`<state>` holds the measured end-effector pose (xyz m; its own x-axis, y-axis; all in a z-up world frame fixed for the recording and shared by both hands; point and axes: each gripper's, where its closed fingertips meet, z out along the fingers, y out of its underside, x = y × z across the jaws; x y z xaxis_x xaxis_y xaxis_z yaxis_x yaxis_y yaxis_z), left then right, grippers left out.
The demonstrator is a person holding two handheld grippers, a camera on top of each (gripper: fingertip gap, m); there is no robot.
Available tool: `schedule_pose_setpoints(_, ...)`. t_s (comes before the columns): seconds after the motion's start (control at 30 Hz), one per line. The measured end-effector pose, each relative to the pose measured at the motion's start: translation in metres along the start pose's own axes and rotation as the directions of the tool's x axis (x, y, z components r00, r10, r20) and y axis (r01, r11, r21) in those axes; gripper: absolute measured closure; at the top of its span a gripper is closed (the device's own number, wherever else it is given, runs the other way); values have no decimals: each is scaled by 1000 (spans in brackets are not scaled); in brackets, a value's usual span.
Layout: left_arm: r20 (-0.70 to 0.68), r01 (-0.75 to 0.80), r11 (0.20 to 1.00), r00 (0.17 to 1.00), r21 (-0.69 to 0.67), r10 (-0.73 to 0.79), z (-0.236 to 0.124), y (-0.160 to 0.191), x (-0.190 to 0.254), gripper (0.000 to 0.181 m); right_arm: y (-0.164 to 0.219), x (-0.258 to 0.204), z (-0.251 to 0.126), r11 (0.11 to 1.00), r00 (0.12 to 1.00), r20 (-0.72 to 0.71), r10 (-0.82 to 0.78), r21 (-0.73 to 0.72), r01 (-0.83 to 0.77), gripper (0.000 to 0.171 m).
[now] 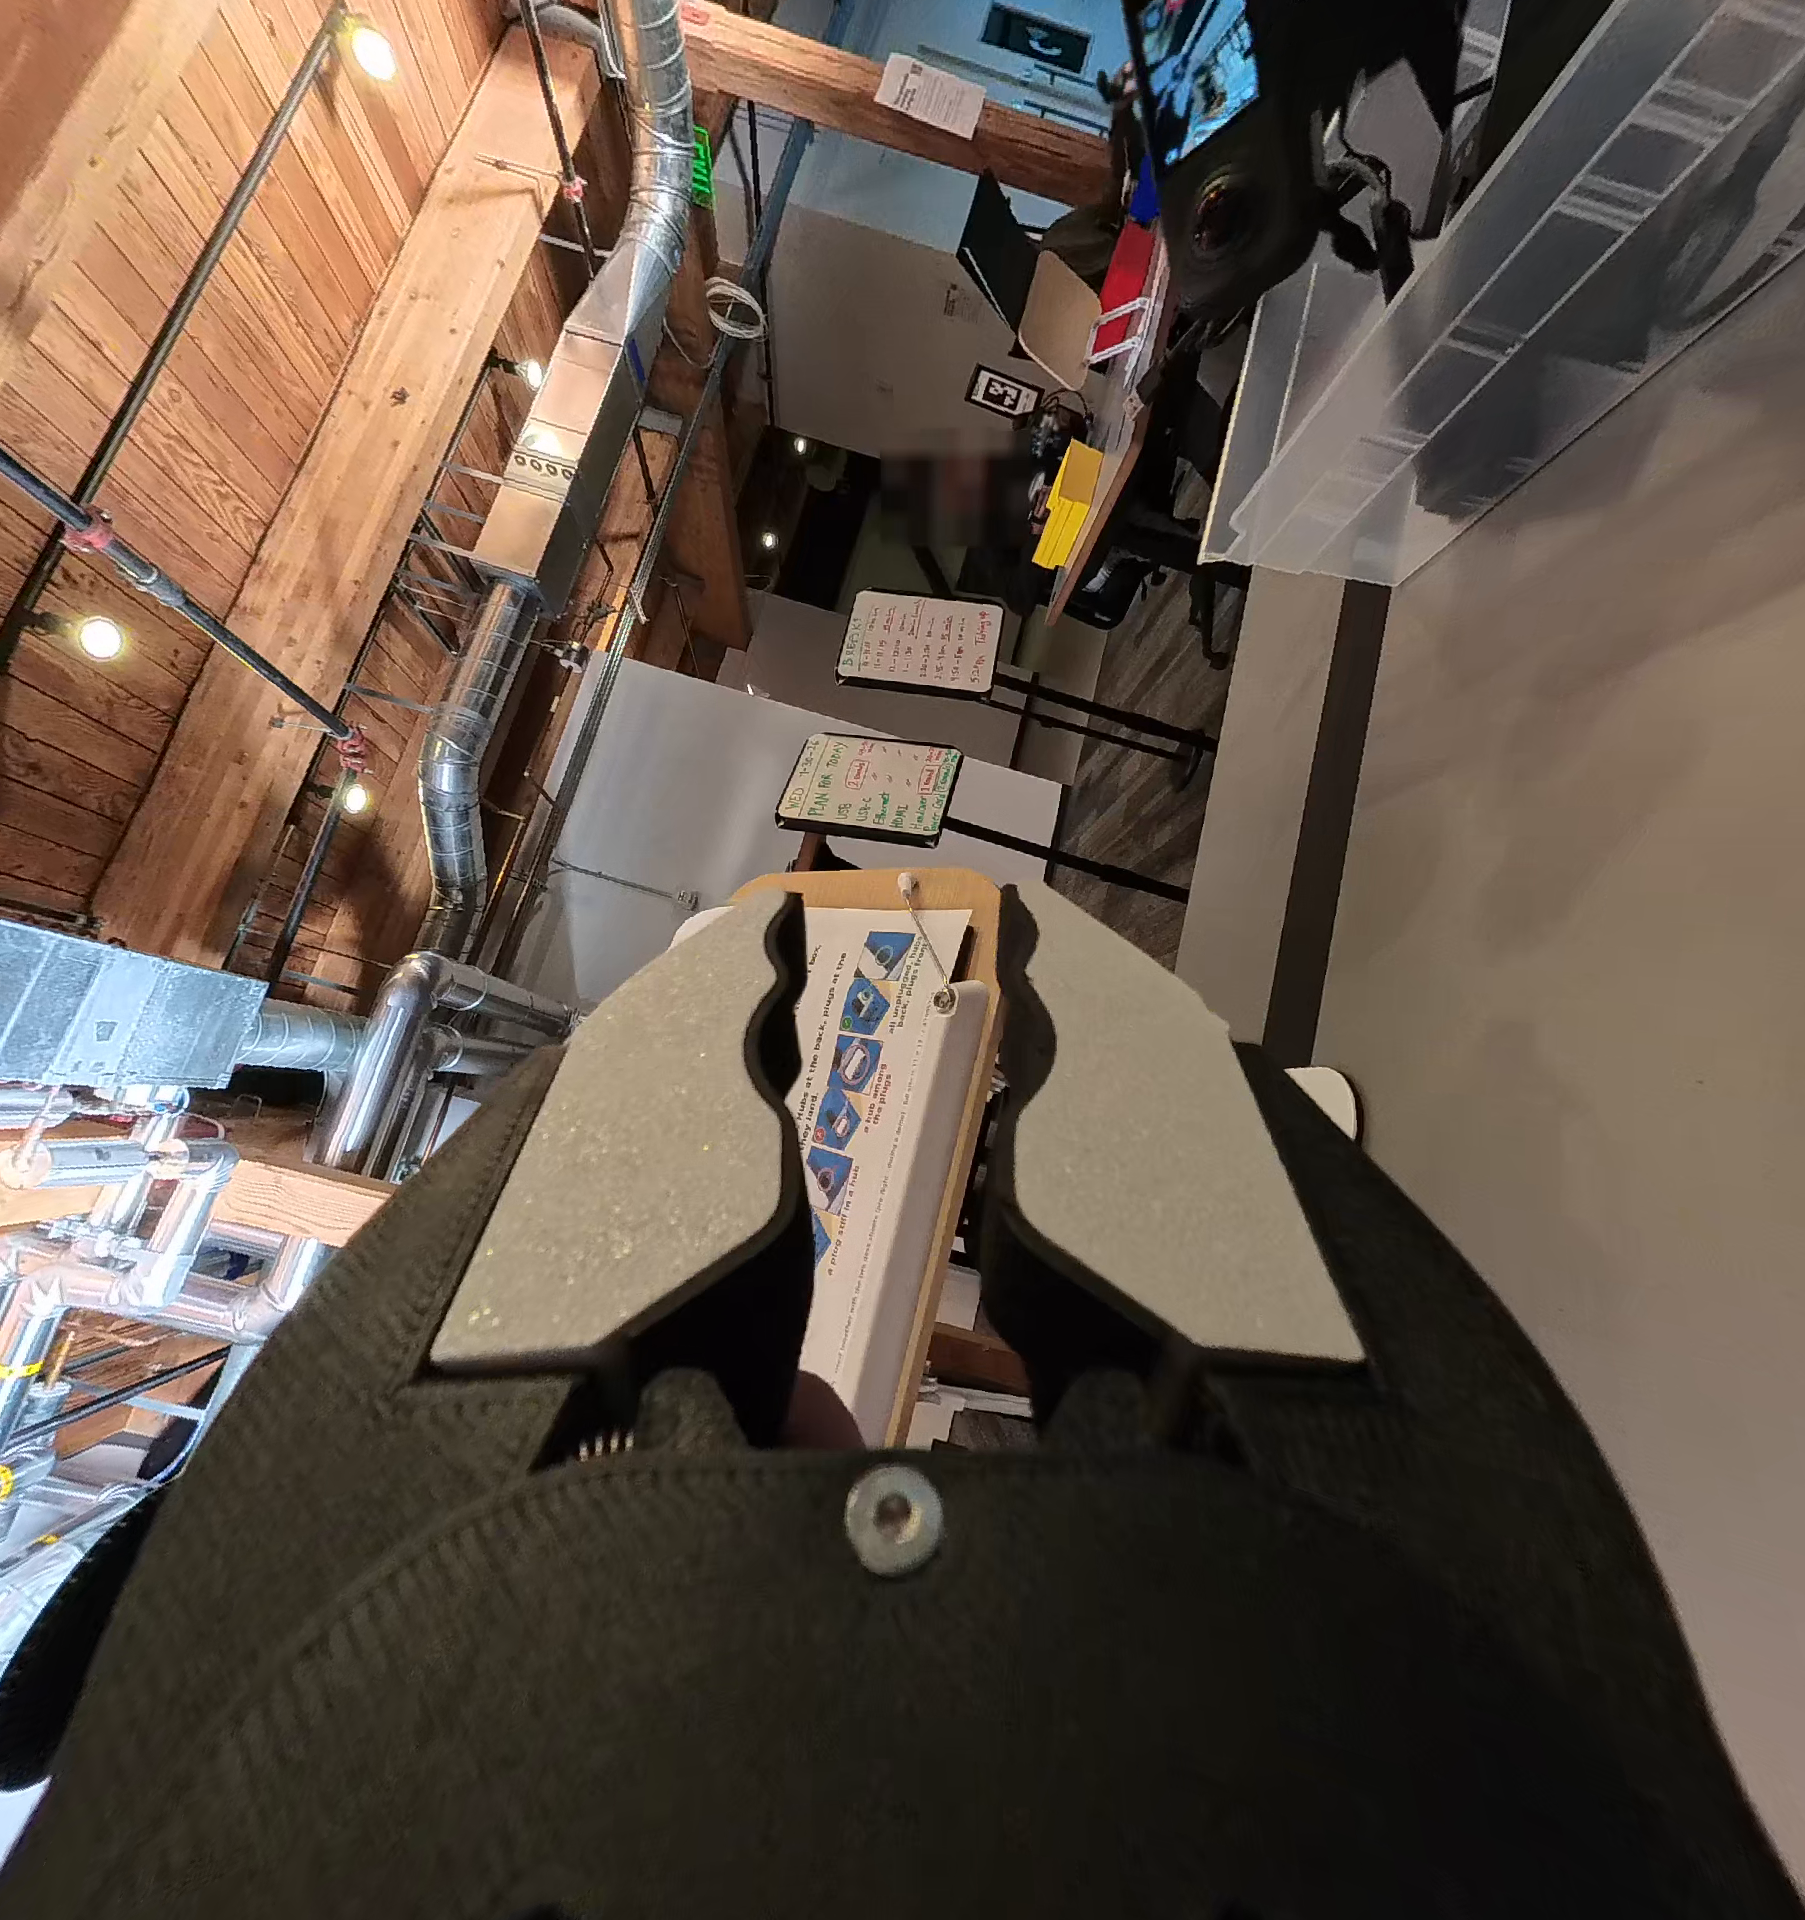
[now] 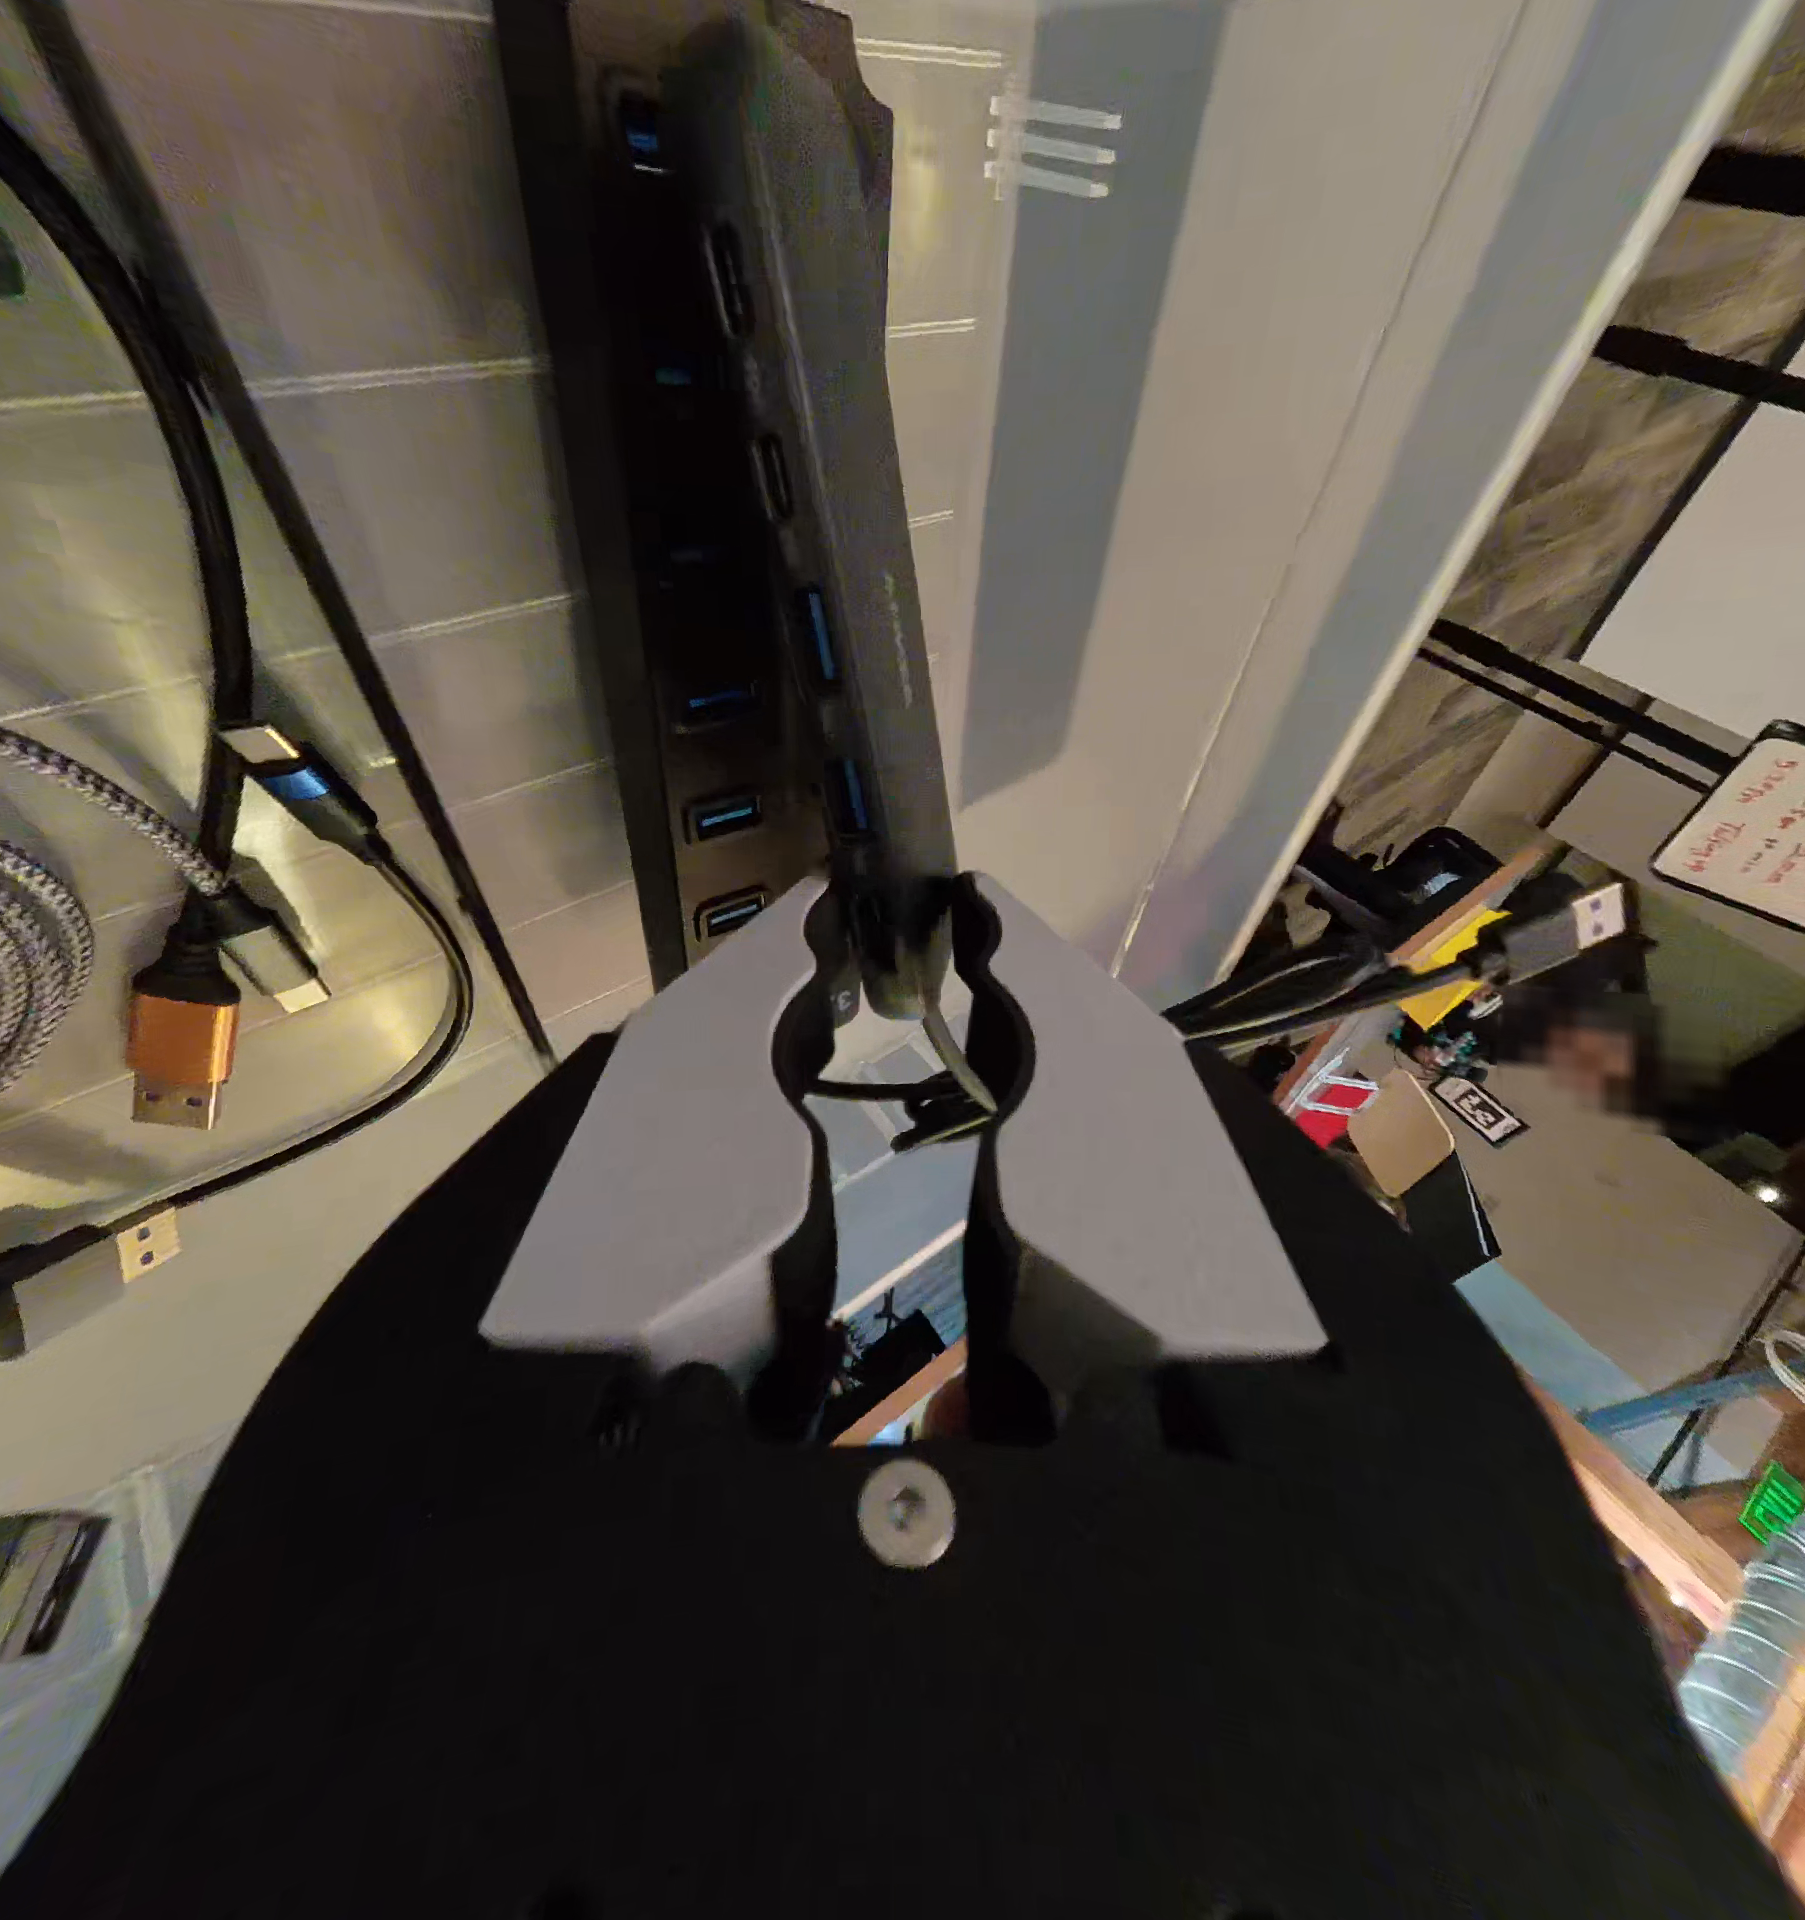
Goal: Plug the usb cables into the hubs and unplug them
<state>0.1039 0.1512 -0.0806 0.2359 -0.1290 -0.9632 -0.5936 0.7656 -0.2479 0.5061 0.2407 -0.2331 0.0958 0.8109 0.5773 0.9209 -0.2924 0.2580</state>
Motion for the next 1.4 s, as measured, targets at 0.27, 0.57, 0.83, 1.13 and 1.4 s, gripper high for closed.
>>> schedule_pose_setpoints(0.27, -2, 2, 1000, 1000, -2, -2, 0, 2, -1, 146, 12, -24, -18, 996, 968, 236, 89, -20, -86, 146)
schedule_pose_setpoints(0.57, 6, 73, 997, 997, -21, -73, -2, 4, -16, 145, 24, 6, -98, 874, 899, 78, 431, 209, -438, 122)
schedule_pose_setpoints(0.83, -34, 124, 968, 990, -220, -135, -10, 18, -66, 134, 66, -28, -156, 552, 630, 81, 772, 406, -728, 108)
schedule_pose_setpoints(1.13, 122, 208, 853, 978, -480, -170, -115, 128, -128, 119, 106, -76, -122, 252, 355, 154, 922, 456, -853, 86)
schedule_pose_setpoints(1.4, 290, 358, 619, 933, -699, -213, -241, 249, -114, 106, 102, -85, -113, 178, 297, 165, 941, 505, -845, 81)
